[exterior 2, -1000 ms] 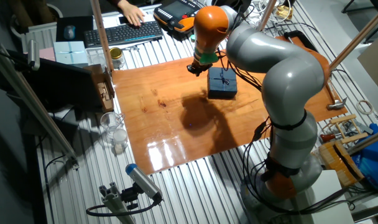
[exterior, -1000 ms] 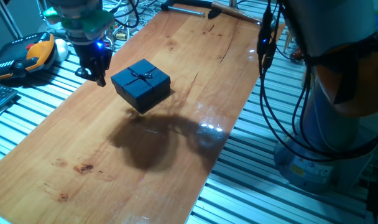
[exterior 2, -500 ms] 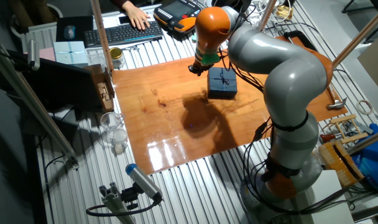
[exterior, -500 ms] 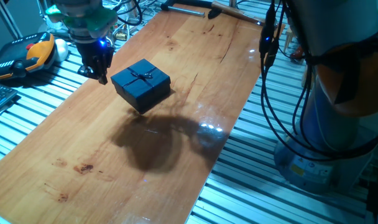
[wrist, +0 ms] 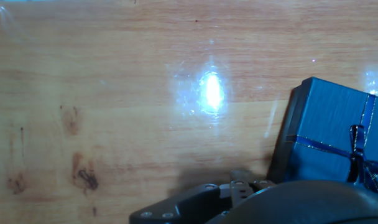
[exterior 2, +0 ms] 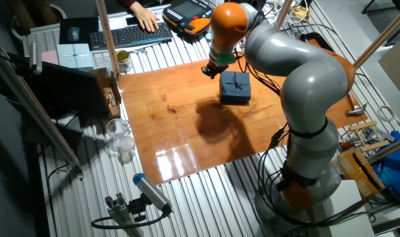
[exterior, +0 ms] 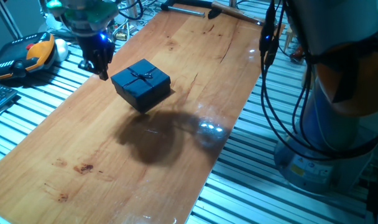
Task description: Slide the outer casing onto the gift box
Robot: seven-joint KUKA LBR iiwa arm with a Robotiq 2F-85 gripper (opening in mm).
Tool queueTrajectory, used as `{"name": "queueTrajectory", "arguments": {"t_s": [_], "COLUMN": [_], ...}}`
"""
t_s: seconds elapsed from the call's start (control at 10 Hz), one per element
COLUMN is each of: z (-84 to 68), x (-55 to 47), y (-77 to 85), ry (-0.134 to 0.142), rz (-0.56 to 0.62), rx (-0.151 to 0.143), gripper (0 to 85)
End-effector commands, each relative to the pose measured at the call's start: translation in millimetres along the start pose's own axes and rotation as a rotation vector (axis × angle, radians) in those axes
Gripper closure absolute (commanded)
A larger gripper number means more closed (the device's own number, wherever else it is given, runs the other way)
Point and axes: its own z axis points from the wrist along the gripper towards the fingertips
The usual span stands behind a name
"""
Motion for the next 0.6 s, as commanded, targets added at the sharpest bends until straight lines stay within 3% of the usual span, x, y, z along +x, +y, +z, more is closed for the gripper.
{"name": "queueTrajectory", "arguments": {"t_s": [0.0,0.2,0.5], "z": [-0.2,-0.1,0.4], "x": [-0.1,0.7,0.7], "y": [-1.1,-4.1,-6.4], "ry": [0.005,0.013,0.011], "rz": [0.016,0.02,0.014], "rx": [-0.021,-0.03,-0.018], "gripper": [85.0,85.0,85.0]}}
